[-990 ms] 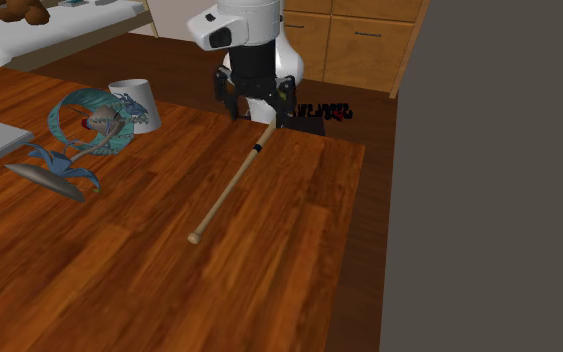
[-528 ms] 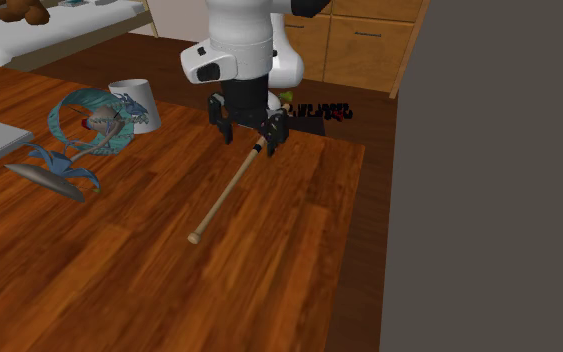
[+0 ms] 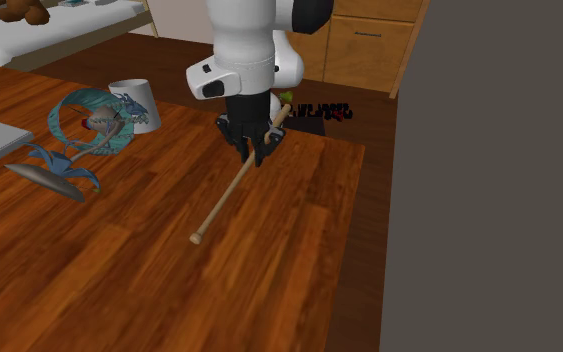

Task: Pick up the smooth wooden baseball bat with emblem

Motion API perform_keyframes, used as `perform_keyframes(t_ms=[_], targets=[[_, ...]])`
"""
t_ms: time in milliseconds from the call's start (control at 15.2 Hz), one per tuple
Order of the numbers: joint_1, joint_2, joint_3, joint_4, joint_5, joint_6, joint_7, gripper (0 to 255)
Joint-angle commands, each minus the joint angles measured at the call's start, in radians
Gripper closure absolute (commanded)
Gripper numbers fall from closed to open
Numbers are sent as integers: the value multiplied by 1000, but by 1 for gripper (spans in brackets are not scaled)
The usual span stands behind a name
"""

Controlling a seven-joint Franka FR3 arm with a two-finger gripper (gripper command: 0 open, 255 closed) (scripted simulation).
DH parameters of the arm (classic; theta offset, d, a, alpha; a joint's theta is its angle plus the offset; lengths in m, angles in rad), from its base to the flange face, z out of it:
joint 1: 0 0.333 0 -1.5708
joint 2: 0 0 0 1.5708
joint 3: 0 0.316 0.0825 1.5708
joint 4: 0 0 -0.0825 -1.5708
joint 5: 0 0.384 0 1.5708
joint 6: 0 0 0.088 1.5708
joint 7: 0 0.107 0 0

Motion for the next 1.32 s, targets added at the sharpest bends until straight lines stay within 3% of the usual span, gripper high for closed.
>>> perform_keyframes(t_ms=[0, 396, 1254], targets=[[-2, 4, -2, -3, -5, -1, 1, 255], [-2, -2, -2, -6, -5, -3, -1, 255], [-5, -21, -9, 154, -7, -182, -7, 255]])
